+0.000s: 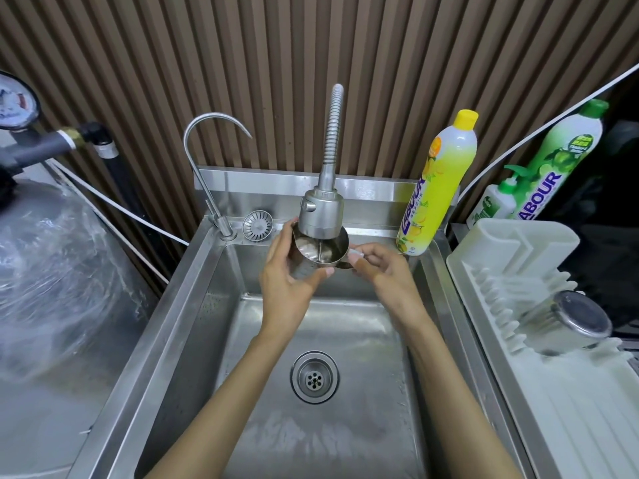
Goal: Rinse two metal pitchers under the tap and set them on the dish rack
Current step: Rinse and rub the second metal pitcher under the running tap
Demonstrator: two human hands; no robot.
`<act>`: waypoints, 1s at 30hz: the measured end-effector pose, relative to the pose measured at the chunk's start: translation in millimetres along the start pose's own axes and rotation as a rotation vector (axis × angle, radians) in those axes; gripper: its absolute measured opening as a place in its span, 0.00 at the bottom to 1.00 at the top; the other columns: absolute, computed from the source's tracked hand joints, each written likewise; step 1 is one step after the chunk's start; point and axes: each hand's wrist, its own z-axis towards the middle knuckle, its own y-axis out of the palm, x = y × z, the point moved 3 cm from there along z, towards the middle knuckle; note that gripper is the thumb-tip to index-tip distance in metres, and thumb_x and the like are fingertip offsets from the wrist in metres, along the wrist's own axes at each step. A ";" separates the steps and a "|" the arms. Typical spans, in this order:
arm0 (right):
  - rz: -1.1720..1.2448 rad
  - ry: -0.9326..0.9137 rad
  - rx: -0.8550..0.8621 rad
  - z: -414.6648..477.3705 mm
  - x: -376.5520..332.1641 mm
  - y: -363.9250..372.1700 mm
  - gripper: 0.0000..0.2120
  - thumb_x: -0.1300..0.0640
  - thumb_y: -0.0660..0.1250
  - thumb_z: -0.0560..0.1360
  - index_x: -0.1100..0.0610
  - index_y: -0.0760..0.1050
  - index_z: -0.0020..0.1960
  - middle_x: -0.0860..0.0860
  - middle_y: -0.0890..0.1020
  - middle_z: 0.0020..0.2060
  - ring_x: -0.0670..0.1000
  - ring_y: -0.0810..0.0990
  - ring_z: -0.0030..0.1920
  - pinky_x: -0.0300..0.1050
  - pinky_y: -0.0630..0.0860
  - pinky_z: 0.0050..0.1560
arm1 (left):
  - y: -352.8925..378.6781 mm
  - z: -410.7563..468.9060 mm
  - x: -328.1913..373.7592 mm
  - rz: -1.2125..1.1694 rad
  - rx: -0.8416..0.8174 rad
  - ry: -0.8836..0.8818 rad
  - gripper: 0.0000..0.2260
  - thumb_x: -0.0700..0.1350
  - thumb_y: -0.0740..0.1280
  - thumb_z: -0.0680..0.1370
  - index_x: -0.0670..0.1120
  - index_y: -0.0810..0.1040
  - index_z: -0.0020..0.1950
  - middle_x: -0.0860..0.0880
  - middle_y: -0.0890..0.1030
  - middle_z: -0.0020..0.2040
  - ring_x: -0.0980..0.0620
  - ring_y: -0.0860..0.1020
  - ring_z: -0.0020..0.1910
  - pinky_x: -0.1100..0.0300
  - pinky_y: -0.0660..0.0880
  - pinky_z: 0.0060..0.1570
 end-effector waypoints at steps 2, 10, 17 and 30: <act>0.092 0.034 -0.022 1.2 6.5 7.9 0.05 0.61 0.65 0.76 0.57 0.77 0.42 0.52 0.82 0.44 0.48 0.80 0.46 0.49 0.76 0.59 | -5.5 -1.4 11.7 0.099 0.032 0.098 0.37 0.34 0.77 0.63 0.52 0.67 0.66 0.60 0.72 0.58 0.78 0.69 0.54 0.83 0.64 0.52; 0.160 0.105 -0.073 -4.5 5.4 18.0 0.06 0.60 0.64 0.77 0.58 0.77 0.42 0.51 0.83 0.32 0.50 0.83 0.37 0.51 0.80 0.51 | -18.9 -4.0 26.6 0.448 0.089 0.115 0.34 0.49 0.79 0.62 0.45 0.72 0.66 0.53 0.72 0.52 0.59 0.70 0.49 0.81 0.62 0.49; -0.257 0.051 0.029 -5.8 -17.6 -7.6 0.10 0.54 0.69 0.73 0.59 0.78 0.38 0.58 0.84 0.33 0.56 0.84 0.34 0.60 0.81 0.43 | -11.7 -16.1 11.4 0.478 0.010 -0.072 0.24 0.63 0.71 0.65 0.47 0.79 0.51 0.51 0.75 0.43 0.54 0.75 0.42 0.70 0.63 0.42; -0.318 -0.089 0.105 -8.1 -22.7 -17.2 0.09 0.61 0.70 0.72 0.52 0.74 0.35 0.54 0.85 0.47 0.47 0.83 0.45 0.44 0.79 0.49 | 11.5 -4.0 -10.3 -0.159 -0.061 -0.182 0.30 0.32 0.77 0.62 0.46 0.74 0.61 0.49 0.81 0.55 0.59 0.79 0.54 0.70 0.74 0.54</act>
